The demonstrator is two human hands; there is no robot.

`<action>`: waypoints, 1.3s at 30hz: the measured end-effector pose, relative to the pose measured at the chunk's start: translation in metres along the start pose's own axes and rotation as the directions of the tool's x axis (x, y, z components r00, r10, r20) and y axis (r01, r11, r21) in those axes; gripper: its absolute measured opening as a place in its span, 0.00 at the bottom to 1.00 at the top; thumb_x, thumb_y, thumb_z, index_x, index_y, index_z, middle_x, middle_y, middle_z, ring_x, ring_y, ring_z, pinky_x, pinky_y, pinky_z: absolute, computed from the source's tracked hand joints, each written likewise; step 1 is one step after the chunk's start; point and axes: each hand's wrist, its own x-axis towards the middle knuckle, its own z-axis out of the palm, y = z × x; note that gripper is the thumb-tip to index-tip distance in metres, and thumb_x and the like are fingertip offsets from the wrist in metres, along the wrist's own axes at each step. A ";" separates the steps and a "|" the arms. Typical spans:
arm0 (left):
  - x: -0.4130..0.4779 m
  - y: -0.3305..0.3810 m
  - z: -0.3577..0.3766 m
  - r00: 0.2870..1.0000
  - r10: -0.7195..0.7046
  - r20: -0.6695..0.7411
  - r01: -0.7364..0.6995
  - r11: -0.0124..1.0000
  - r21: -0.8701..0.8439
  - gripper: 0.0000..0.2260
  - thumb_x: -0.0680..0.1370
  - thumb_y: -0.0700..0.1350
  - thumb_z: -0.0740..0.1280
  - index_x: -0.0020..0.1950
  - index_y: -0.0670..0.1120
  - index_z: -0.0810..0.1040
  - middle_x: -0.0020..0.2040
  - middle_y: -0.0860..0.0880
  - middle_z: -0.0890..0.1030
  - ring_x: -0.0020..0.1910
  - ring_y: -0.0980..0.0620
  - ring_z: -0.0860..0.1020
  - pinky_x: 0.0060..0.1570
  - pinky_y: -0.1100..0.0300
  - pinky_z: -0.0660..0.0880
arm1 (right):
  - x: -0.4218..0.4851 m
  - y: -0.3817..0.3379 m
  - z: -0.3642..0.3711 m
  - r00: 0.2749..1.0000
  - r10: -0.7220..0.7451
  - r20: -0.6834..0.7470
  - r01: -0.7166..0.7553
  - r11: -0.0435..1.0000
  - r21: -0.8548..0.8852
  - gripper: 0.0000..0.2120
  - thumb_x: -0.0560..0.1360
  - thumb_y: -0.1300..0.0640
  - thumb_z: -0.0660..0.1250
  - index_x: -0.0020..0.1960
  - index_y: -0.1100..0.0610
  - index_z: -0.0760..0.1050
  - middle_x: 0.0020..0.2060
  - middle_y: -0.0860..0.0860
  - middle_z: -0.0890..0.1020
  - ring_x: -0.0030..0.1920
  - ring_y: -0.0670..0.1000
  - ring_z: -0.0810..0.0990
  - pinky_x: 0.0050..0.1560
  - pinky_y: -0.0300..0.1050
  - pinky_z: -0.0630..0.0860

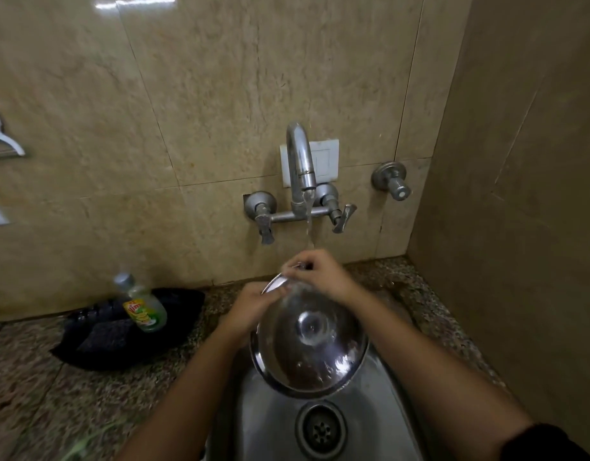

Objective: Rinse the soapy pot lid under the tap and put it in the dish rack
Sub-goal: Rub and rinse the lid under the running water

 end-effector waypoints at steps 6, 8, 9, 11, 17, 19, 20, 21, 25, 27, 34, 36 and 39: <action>-0.008 -0.017 -0.007 0.988 0.046 -0.147 -0.055 0.997 -0.059 0.08 0.73 0.48 0.72 0.45 0.45 0.85 0.44 0.43 0.86 0.44 0.45 0.83 0.49 0.49 0.79 | -0.009 0.015 -0.004 0.979 0.013 -0.204 -0.010 1.000 0.019 0.05 0.72 0.51 0.72 0.42 0.52 0.83 0.37 0.47 0.85 0.40 0.49 0.82 0.45 0.47 0.77; -0.013 -0.026 -0.013 0.965 0.014 -0.262 -0.062 0.983 -0.175 0.07 0.74 0.46 0.71 0.44 0.42 0.84 0.44 0.42 0.85 0.43 0.44 0.81 0.47 0.50 0.78 | -0.021 0.039 -0.008 0.926 0.108 -0.361 -0.063 0.989 0.136 0.06 0.75 0.56 0.69 0.46 0.57 0.83 0.40 0.54 0.85 0.41 0.51 0.81 0.46 0.48 0.76; -0.015 -0.029 -0.015 0.950 -0.004 -0.312 -0.070 0.971 -0.227 0.07 0.75 0.45 0.70 0.44 0.42 0.83 0.44 0.42 0.84 0.42 0.44 0.80 0.46 0.52 0.77 | -0.029 0.051 -0.005 0.903 0.165 -0.397 -0.085 0.974 0.211 0.06 0.76 0.59 0.67 0.46 0.58 0.83 0.41 0.56 0.85 0.42 0.52 0.81 0.48 0.49 0.76; -0.020 -0.034 -0.017 0.920 -0.033 -0.391 -0.088 0.954 -0.286 0.07 0.76 0.44 0.69 0.42 0.42 0.81 0.43 0.42 0.82 0.42 0.45 0.78 0.43 0.55 0.77 | -0.047 0.073 0.005 0.879 0.247 -0.408 -0.135 0.949 0.285 0.08 0.77 0.63 0.65 0.46 0.56 0.82 0.44 0.56 0.84 0.47 0.54 0.81 0.52 0.50 0.76; -0.022 -0.049 -0.029 0.885 -0.211 -0.416 0.016 0.905 -0.425 0.06 0.76 0.44 0.68 0.48 0.41 0.80 0.48 0.40 0.82 0.48 0.40 0.80 0.49 0.50 0.77 | -0.108 0.103 0.028 0.913 -0.361 -0.191 0.159 0.744 -0.649 0.37 0.67 0.69 0.69 0.72 0.50 0.66 0.72 0.55 0.67 0.73 0.57 0.63 0.71 0.52 0.56; -0.021 -0.051 -0.030 0.891 -0.280 -0.356 0.119 0.903 -0.414 0.09 0.76 0.43 0.68 0.52 0.38 0.80 0.47 0.38 0.82 0.45 0.40 0.81 0.45 0.51 0.79 | -0.109 0.097 0.025 0.872 -0.485 0.070 0.396 0.613 -0.684 0.28 0.70 0.60 0.70 0.68 0.47 0.70 0.72 0.51 0.68 0.74 0.54 0.61 0.73 0.50 0.52; -0.020 -0.051 -0.030 0.889 -0.322 -0.326 0.179 0.899 -0.401 0.10 0.77 0.43 0.67 0.52 0.37 0.80 0.44 0.38 0.83 0.40 0.42 0.82 0.39 0.54 0.80 | -0.107 0.093 0.021 0.841 -0.515 0.164 0.480 0.572 -0.665 0.24 0.70 0.58 0.70 0.65 0.48 0.73 0.70 0.50 0.72 0.72 0.52 0.64 0.72 0.49 0.54; -0.019 -0.050 -0.030 0.879 -0.379 -0.290 0.254 0.886 -0.389 0.09 0.78 0.42 0.66 0.51 0.37 0.79 0.39 0.40 0.84 0.34 0.44 0.83 0.32 0.57 0.80 | -0.105 0.090 0.017 0.820 -0.526 0.227 0.535 0.561 -0.632 0.21 0.71 0.59 0.71 0.62 0.49 0.76 0.66 0.49 0.76 0.69 0.50 0.68 0.70 0.48 0.60; -0.014 -0.056 -0.044 0.812 -0.575 -0.102 0.515 0.787 -0.341 0.15 0.79 0.47 0.62 0.60 0.38 0.76 0.45 0.38 0.84 0.43 0.43 0.83 0.38 0.53 0.81 | -0.101 0.072 0.008 0.922 -0.368 0.121 0.388 0.870 -0.304 0.09 0.74 0.58 0.69 0.54 0.52 0.79 0.49 0.49 0.84 0.51 0.41 0.79 0.53 0.40 0.75; -0.013 -0.058 -0.046 0.839 -0.543 -0.042 0.508 0.808 -0.298 0.22 0.80 0.56 0.57 0.63 0.41 0.77 0.54 0.39 0.81 0.50 0.43 0.80 0.42 0.54 0.79 | -0.095 0.062 0.005 0.992 -0.110 0.065 0.108 0.994 0.033 0.08 0.73 0.58 0.71 0.53 0.54 0.79 0.45 0.51 0.84 0.48 0.46 0.82 0.50 0.44 0.78; -0.011 -0.051 -0.027 0.963 -0.249 -0.099 0.217 0.942 -0.256 0.22 0.75 0.59 0.64 0.58 0.44 0.81 0.54 0.42 0.83 0.52 0.45 0.81 0.49 0.53 0.80 | -0.066 0.061 -0.017 0.956 0.293 0.019 -0.257 0.804 0.536 0.14 0.69 0.64 0.73 0.54 0.62 0.79 0.43 0.60 0.84 0.41 0.58 0.82 0.42 0.49 0.78; -0.010 -0.050 -0.018 0.960 -0.177 -0.216 0.129 0.968 -0.217 0.16 0.77 0.52 0.66 0.54 0.41 0.82 0.49 0.40 0.83 0.46 0.46 0.81 0.43 0.55 0.80 | -0.061 0.066 -0.016 0.941 0.337 -0.028 -0.265 0.785 0.560 0.04 0.73 0.60 0.70 0.47 0.59 0.80 0.38 0.54 0.84 0.39 0.54 0.81 0.39 0.45 0.77; -0.009 -0.045 -0.006 0.947 -0.119 -0.297 0.059 0.977 -0.205 0.11 0.78 0.50 0.65 0.47 0.43 0.83 0.44 0.42 0.83 0.41 0.46 0.80 0.46 0.51 0.77 | -0.050 0.072 -0.013 0.931 0.311 -0.189 -0.204 0.876 0.437 0.09 0.76 0.53 0.67 0.38 0.54 0.78 0.32 0.49 0.81 0.35 0.50 0.78 0.39 0.45 0.73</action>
